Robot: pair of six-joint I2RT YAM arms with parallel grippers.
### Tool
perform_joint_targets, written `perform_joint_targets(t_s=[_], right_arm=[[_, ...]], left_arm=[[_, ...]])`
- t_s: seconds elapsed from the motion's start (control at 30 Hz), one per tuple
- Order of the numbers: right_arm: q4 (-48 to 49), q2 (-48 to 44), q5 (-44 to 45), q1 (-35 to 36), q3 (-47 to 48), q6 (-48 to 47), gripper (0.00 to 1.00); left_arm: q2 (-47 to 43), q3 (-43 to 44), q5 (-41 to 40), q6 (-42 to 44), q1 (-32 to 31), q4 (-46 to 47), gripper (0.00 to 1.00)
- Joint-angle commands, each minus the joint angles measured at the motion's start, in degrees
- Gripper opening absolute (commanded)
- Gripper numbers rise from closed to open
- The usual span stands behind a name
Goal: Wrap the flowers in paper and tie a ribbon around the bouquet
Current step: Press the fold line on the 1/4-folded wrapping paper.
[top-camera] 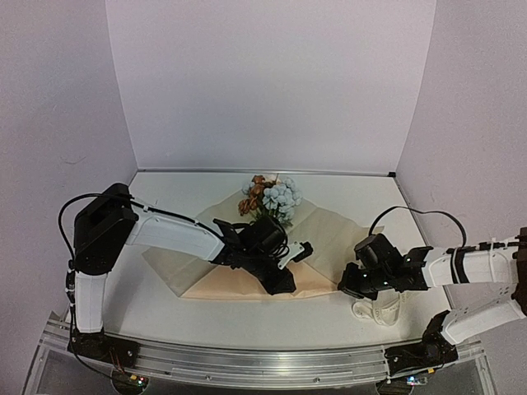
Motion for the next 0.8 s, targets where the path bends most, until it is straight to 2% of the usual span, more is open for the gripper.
perform_joint_targets(t_s=[0.0,0.53,0.77], right_arm=[[-0.99,0.58,0.97,-0.07,1.12,0.73,0.00],[-2.62,-1.01,1.20,-0.11,0.62,0.62,0.00],[-4.28,-2.52,0.02,-0.07,0.55,-1.19,0.00]], left_arm=[[0.84,2.78,-0.35,3.73,-2.18,-0.97,0.11],[5.66,3.89,-2.95,5.09,-2.46,0.68,0.05],[6.28,3.45,2.30,2.25,0.06,3.01,0.05]])
